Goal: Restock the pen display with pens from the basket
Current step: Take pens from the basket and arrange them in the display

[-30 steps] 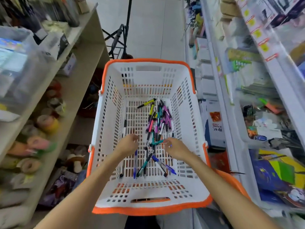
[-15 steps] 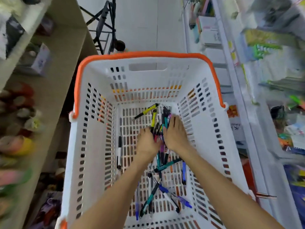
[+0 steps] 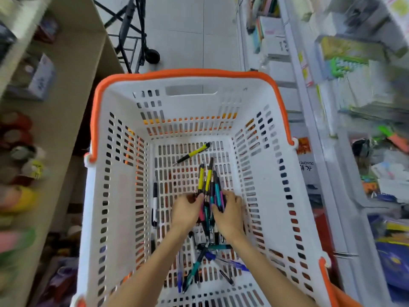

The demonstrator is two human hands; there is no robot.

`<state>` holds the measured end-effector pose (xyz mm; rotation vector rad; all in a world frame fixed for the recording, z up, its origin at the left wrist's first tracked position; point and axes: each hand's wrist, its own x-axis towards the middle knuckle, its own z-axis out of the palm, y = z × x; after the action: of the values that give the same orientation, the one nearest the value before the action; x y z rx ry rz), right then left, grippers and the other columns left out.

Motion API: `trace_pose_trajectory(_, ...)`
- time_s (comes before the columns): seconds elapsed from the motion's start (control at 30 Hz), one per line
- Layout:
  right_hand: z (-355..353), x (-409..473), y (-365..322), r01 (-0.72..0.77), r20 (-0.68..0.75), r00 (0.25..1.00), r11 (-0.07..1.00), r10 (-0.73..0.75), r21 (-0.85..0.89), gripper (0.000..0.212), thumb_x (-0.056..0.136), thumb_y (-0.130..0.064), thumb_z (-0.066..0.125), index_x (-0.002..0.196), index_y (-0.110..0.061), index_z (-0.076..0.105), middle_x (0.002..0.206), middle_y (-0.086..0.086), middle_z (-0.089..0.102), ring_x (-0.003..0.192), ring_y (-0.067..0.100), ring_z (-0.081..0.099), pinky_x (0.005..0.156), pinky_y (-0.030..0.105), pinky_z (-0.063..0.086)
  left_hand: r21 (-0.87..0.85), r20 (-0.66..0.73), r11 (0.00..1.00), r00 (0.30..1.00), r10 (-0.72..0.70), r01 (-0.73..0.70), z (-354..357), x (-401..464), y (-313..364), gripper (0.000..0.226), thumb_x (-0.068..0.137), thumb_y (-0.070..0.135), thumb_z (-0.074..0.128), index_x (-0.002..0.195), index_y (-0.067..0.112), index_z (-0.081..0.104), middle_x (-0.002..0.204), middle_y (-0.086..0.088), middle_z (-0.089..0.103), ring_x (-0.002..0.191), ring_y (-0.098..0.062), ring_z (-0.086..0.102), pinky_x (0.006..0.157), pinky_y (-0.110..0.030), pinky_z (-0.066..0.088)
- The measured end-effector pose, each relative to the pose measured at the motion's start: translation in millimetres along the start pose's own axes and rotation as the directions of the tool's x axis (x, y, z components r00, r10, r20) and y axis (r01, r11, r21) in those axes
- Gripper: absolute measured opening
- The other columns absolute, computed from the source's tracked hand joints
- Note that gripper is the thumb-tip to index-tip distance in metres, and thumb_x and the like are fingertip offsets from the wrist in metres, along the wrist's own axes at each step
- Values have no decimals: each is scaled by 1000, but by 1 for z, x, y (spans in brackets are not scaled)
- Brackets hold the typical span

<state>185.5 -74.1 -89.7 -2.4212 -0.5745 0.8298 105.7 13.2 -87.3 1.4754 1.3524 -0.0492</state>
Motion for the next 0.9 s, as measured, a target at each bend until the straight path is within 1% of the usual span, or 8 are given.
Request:
trace_pose_trajectory(0.2, 7, -10, -1, 8, 158, 987, 988, -32, 156, 53, 92, -14, 60, 141, -17, 40, 126, -4, 39, 120, 14, 45, 105, 25, 39, -33, 50, 996, 995, -85, 87, 6, 4, 12, 49, 84, 59, 59, 62, 16, 52, 48, 3, 49, 39, -10, 43, 35, -16, 31)
trace_pose_trajectory(0.37, 1, -15, -7, -47, 263, 964, 960, -29, 275, 33, 82, -14, 68, 112, -26, 65, 114, -4, 54, 111, 15, 56, 100, 35, 47, -53, 83, 987, 986, -147, 152, -1, 7, 9, 45, 78, 58, 67, 77, 13, 61, 70, -5, 65, 63, -19, 59, 56, -26, 44)
trace_pose_trajectory(0.47, -6, -20, -8, -43, 351, 935, 963, -55, 265, 47, 85, -18, 65, 130, -22, 53, 125, -10, 41, 125, 9, 42, 111, 30, 33, -73, 166, 978, 969, -181, 195, -9, 5, 15, 41, 80, 54, 67, 77, 13, 61, 71, -5, 65, 64, -16, 61, 56, -25, 50)
trace_pose_trajectory(0.53, -13, -24, -9, -16, 380, 923, 979, -65, 205, 55, 91, -19, 59, 143, -17, 38, 132, -8, 32, 132, 11, 30, 114, 31, 26, -80, 217, 971, 955, -204, 226, -13, -2, 22, 51, 76, 60, 68, 93, 11, 66, 90, -9, 70, 84, -22, 67, 76, -34, 58)
trace_pose_trajectory(0.6, -22, -29, -13, 56, 395, 912, 989, -106, 136, 57, 94, -22, 56, 146, -15, 33, 140, -4, 27, 136, 13, 26, 116, 33, 24, -61, 258, 968, 941, -219, 242, -15, -9, 27, 60, 72, 64, 69, 101, 12, 64, 100, -9, 68, 91, -23, 66, 79, -35, 56)
trace_pose_trajectory(0.7, -42, -44, -27, 157, 418, 889, 982, -186, 101, 47, 93, -24, 58, 137, -14, 45, 132, -2, 32, 128, 15, 35, 112, 34, 31, -113, 280, 965, 939, -200, 239, -21, -27, 37, 36, 80, 49, 69, 86, 14, 63, 90, -7, 67, 77, -17, 63, 64, -28, 54)
trace_pose_trajectory(0.8, -63, -57, -35, 204, 473, 850, 973, -231, 109, 58, 91, -28, 62, 142, -16, 39, 128, -4, 35, 119, 12, 41, 106, 26, 34, -205, 263, 951, 949, -176, 233, -27, -39, 37, 28, 86, 40, 65, 87, 12, 63, 84, -7, 68, 74, -19, 64, 69, -31, 54)
trace_pose_trajectory(0.9, -84, -63, -34, 205, 484, 837, 966, -256, 158, 46, 92, -25, 61, 136, -25, 49, 121, -6, 50, 100, 4, 55, 83, 12, 44, -319, 249, 916, 954, -169, 245, -37, -53, 34, 34, 87, 43, 65, 93, 10, 61, 88, -10, 69, 81, -25, 65, 86, -40, 53)
